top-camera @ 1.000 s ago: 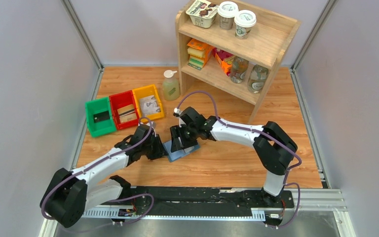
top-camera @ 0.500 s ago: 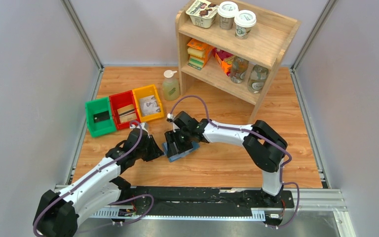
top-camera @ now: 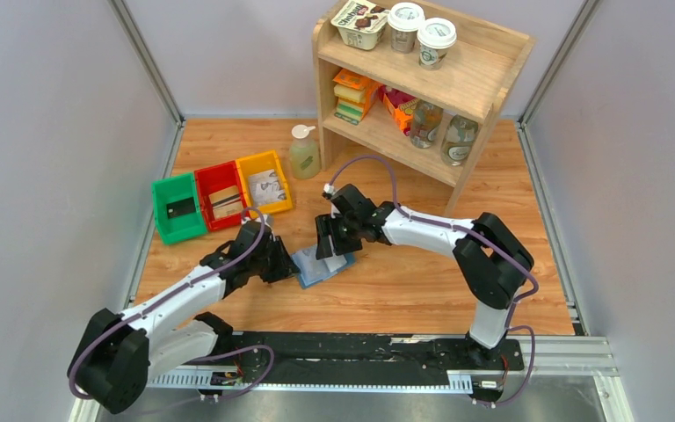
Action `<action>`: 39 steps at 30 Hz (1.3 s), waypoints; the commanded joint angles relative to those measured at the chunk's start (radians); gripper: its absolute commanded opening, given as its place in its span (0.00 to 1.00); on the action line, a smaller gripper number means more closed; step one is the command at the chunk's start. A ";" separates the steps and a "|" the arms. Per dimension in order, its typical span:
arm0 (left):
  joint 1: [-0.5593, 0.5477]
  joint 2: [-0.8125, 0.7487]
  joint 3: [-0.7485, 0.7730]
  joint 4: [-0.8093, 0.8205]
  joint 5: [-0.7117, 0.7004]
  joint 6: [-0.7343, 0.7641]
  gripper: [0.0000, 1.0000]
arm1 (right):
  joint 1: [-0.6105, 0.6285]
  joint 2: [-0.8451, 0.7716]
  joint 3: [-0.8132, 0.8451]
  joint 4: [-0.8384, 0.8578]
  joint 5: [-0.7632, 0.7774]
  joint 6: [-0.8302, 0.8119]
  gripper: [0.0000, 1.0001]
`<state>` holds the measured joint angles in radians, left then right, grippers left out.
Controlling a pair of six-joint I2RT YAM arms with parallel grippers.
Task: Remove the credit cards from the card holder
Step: Remove the credit card from the card holder.
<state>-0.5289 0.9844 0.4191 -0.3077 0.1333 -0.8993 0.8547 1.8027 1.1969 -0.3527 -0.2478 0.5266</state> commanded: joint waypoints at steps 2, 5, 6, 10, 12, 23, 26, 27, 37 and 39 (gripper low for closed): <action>-0.005 0.082 0.070 0.100 0.052 -0.013 0.32 | -0.034 -0.046 -0.062 0.038 0.047 0.013 0.63; -0.003 0.120 0.081 0.119 0.052 -0.021 0.36 | -0.043 -0.055 -0.082 0.049 0.047 0.013 0.63; -0.003 0.141 0.092 0.122 0.051 -0.018 0.38 | -0.045 -0.058 -0.088 0.049 0.050 0.013 0.63; -0.003 0.197 0.110 0.145 0.068 -0.024 0.39 | -0.054 -0.080 -0.108 0.061 0.053 0.015 0.62; -0.003 0.221 0.119 0.163 0.078 -0.026 0.39 | -0.060 -0.092 -0.114 0.064 0.050 0.015 0.63; -0.005 0.322 0.211 0.240 0.146 -0.033 0.39 | -0.091 -0.181 -0.169 0.081 0.084 0.016 0.62; -0.020 0.359 0.256 0.271 0.167 -0.035 0.39 | -0.097 -0.223 -0.194 0.083 0.117 0.013 0.62; -0.025 0.379 0.280 0.283 0.169 -0.035 0.39 | -0.098 -0.241 -0.207 0.083 0.137 0.015 0.62; -0.120 0.646 0.437 0.378 0.275 -0.053 0.38 | -0.126 -0.413 -0.321 0.115 0.306 0.023 0.58; -0.120 0.628 0.434 0.381 0.263 -0.044 0.38 | -0.129 -0.413 -0.323 0.116 0.285 0.015 0.56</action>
<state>-0.6418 1.6230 0.8318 0.0212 0.3565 -0.9352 0.7376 1.4208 0.8833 -0.2920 0.0021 0.5488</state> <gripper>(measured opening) 0.380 0.578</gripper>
